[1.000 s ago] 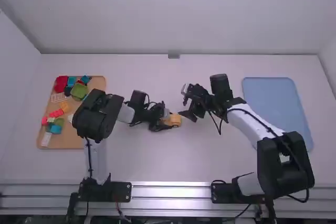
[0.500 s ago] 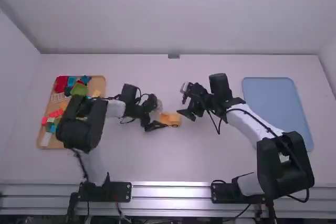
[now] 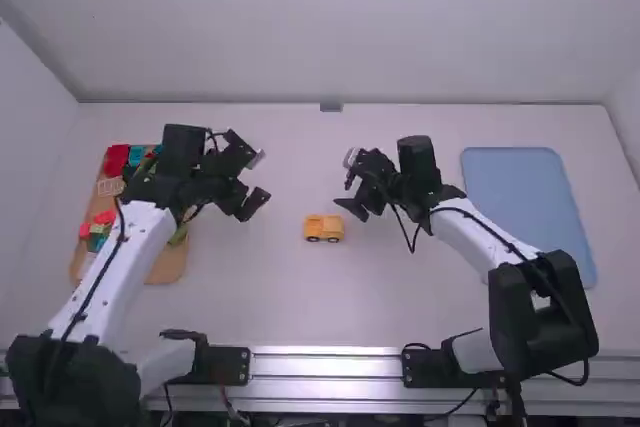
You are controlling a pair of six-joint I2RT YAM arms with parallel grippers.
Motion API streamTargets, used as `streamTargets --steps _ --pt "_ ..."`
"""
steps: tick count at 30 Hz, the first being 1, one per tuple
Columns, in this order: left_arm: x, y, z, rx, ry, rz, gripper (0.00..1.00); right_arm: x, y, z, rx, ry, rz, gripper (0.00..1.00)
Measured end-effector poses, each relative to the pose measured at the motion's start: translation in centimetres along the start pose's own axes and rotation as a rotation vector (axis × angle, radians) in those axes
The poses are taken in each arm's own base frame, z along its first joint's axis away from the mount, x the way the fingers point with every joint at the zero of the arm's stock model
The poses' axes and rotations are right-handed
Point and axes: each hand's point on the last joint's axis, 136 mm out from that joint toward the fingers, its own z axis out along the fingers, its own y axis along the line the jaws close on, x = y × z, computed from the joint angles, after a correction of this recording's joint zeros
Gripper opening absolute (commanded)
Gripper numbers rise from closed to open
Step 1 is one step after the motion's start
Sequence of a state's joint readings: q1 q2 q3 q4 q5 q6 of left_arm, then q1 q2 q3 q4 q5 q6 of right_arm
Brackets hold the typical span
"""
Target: Assemble lego blocks to make yellow taxi
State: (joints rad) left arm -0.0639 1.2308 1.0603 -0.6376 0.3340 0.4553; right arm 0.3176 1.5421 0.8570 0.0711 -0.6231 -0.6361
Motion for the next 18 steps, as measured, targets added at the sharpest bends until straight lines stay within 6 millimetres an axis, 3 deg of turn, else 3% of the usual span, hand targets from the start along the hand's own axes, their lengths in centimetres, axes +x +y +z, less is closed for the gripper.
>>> streamTargets --steps 3,5,7,9,13,18 --pt "0.7 1.8 -2.2 -0.152 0.040 -0.145 0.99 -0.1 -0.3 -0.1 0.009 -0.005 -0.002 0.99" --pt "2.2 3.4 -5.3 -0.314 0.104 -0.304 0.99 0.0 -0.6 -0.2 0.018 -0.006 -0.001 0.99" --pt "2.6 4.1 -7.1 -0.385 0.117 -0.373 0.99 -0.1 -0.7 -0.3 0.022 -0.009 -0.002 0.99" --pt "2.7 5.4 -10.9 -0.505 0.112 -0.516 0.99 -0.2 -0.9 -0.3 0.029 -0.014 -0.006 0.99" --pt "2.3 7.7 -15.8 -0.646 0.050 -0.696 0.99 -0.4 -1.1 -0.3 0.034 -0.021 -0.014 0.99" --pt "2.7 9.9 -18.5 -0.742 0.052 -0.868 0.99 -0.3 -1.1 -0.3 0.033 -0.018 -0.016 0.99"
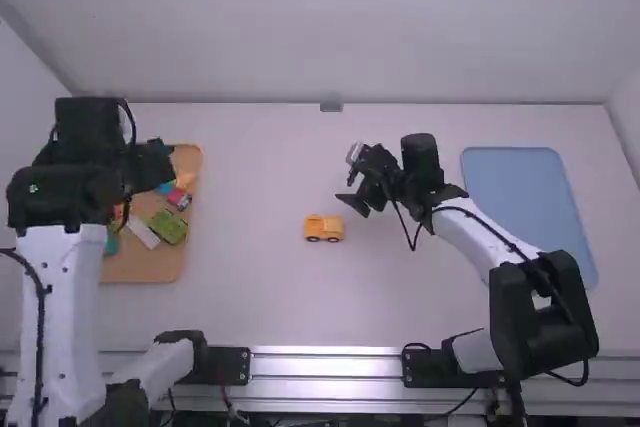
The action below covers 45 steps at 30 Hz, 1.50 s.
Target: Assemble lego blocks to make yellow taxi
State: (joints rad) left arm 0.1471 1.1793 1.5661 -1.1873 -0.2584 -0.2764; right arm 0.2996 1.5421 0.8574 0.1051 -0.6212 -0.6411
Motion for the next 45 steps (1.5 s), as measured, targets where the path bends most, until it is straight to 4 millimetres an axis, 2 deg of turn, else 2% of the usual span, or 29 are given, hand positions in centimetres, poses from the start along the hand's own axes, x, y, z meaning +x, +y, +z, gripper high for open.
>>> streamTargets --steps 3,11,13,14,17,19,25,26,27,28,30,31,32,35,36,40,42,45 --pt "-1.0 1.1 1.1 -0.054 0.051 -0.071 0.99 0.1 0.1 0.0 -0.002 0.004 -0.002 0.99" --pt "-4.2 3.3 6.4 -0.149 0.219 -0.176 0.99 0.2 0.2 0.0 -0.006 0.008 -0.008 0.99" --pt "-5.4 3.4 8.4 -0.131 0.245 -0.174 0.99 0.2 0.2 0.0 -0.006 0.008 -0.008 0.99" --pt "-6.1 3.2 10.4 -0.102 0.276 -0.157 0.99 0.3 0.2 0.0 -0.009 0.010 -0.007 0.99" --pt "-6.5 2.3 14.1 -0.043 0.343 -0.079 0.99 0.5 0.2 -0.1 -0.009 0.018 0.003 0.99" --pt "-5.9 1.4 17.2 0.002 0.408 0.021 0.99 0.9 0.0 -0.3 -0.005 0.026 0.012 0.99" --pt "-2.5 -1.0 23.3 0.106 0.558 0.300 1.00 1.1 0.0 -0.4 -0.006 0.033 0.022 0.99" --pt "-1.6 -1.5 24.3 0.129 0.589 0.357 0.87 1.2 0.0 -0.4 -0.008 0.034 0.022 0.99" --pt "-1.5 -1.6 24.5 0.131 0.593 0.364 0.83 1.2 0.0 -0.4 -0.008 0.035 0.022 0.99" --pt "-0.6 -2.2 25.5 0.156 0.621 0.422 0.74 1.2 0.1 -0.4 -0.011 0.038 0.023 0.99" --pt "0.3 -3.0 27.2 0.185 0.642 0.496 0.66 1.3 0.2 -0.4 -0.013 0.042 0.030 0.99" --pt "0.5 -3.1 27.7 0.193 0.641 0.514 0.64 1.3 0.2 -0.4 -0.014 0.042 0.028 0.99" --pt "0.7 -3.4 28.5 0.200 0.636 0.539 0.58 1.4 0.2 -0.4 -0.015 0.044 0.030 0.99" --pt "1.4 -3.6 29.9 0.216 0.631 0.586 0.55 1.4 0.2 -0.4 -0.015 0.044 0.030 0.99" --pt "1.7 -3.7 30.5 0.220 0.629 0.597 0.51 1.4 0.2 -0.4 -0.015 0.044 0.030 0.99" --pt "3.4 -3.7 31.8 0.238 0.645 0.641 0.51 1.5 0.1 -0.4 -0.012 0.044 0.032 0.99" --pt "4.7 -3.6 32.5 0.252 0.662 0.670 0.49 1.6 -0.1 -0.5 -0.007 0.045 0.035 0.99" --pt "5.7 -3.6 33.4 0.259 0.659 0.693 0.45 1.6 -0.2 -0.6 -0.005 0.046 0.036 0.99"
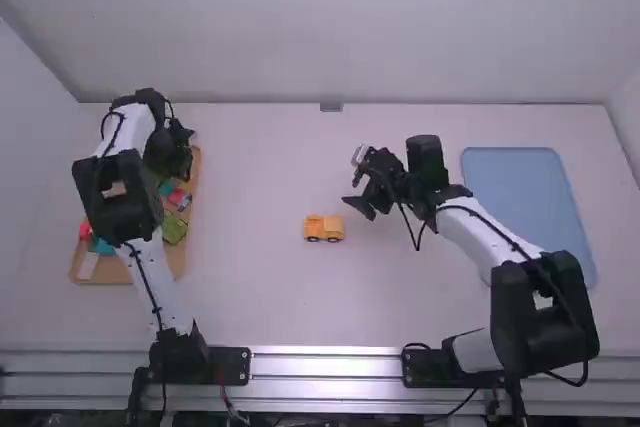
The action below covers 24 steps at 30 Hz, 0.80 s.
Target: Assemble lego blocks to make yellow taxi
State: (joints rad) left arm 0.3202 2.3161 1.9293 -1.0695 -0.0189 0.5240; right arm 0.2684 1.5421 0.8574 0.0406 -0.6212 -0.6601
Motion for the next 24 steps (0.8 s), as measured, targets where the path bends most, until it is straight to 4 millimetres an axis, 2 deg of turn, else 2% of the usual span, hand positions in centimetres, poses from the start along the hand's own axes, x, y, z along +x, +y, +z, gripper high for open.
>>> streamTargets --steps 6,9,17,20,24 --pt "-0.6 0.3 1.8 -0.020 -0.035 0.023 0.41 0.0 0.0 0.0 0.000 0.000 0.003 0.99" --pt "-0.9 0.1 2.3 -0.012 -0.053 0.049 0.34 0.0 0.0 0.0 0.000 0.000 0.001 0.99" --pt "-1.7 0.2 2.6 -0.016 -0.093 0.064 0.26 0.0 0.0 0.0 0.000 0.000 0.003 0.99" --pt "-1.7 0.2 2.6 -0.016 -0.093 0.064 0.16 0.0 0.0 0.0 0.000 0.000 0.003 0.99" --pt "-1.2 -0.1 2.4 -0.002 -0.075 0.063 0.17 0.0 0.0 0.0 0.001 -0.001 0.001 0.99"
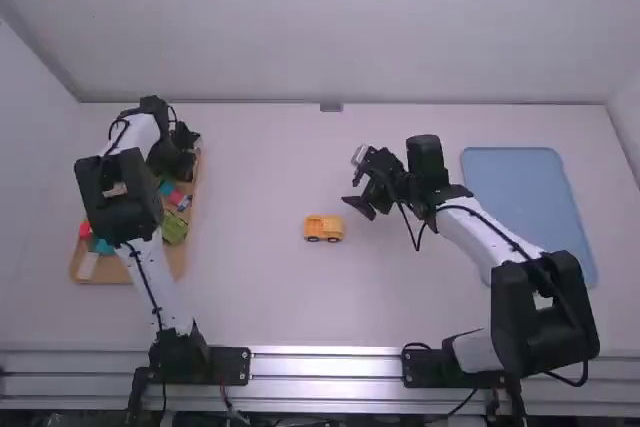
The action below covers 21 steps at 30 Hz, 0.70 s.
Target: Assemble lego blocks to make yellow taxi
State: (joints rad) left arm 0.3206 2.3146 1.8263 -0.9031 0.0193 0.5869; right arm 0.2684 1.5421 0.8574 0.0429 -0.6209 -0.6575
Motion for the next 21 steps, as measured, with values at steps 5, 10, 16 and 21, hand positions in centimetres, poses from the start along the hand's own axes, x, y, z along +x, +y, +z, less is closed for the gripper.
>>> streamTargets --steps 5,10,16,21 --pt "0.7 -0.5 -1.2 0.026 0.039 -0.014 0.20 0.0 0.0 0.0 -0.001 0.000 0.003 0.99" --pt "-0.7 -0.6 -4.7 0.043 -0.017 0.002 0.26 0.0 0.0 0.0 -0.001 0.001 0.016 0.99" --pt "-1.7 -4.6 -9.3 0.100 -0.081 0.164 0.20 -0.1 0.0 0.0 0.002 -0.004 0.037 0.99" --pt "-4.9 -10.3 -7.8 0.057 -0.086 0.334 0.09 -0.1 -0.1 0.0 0.003 -0.005 0.042 0.99"
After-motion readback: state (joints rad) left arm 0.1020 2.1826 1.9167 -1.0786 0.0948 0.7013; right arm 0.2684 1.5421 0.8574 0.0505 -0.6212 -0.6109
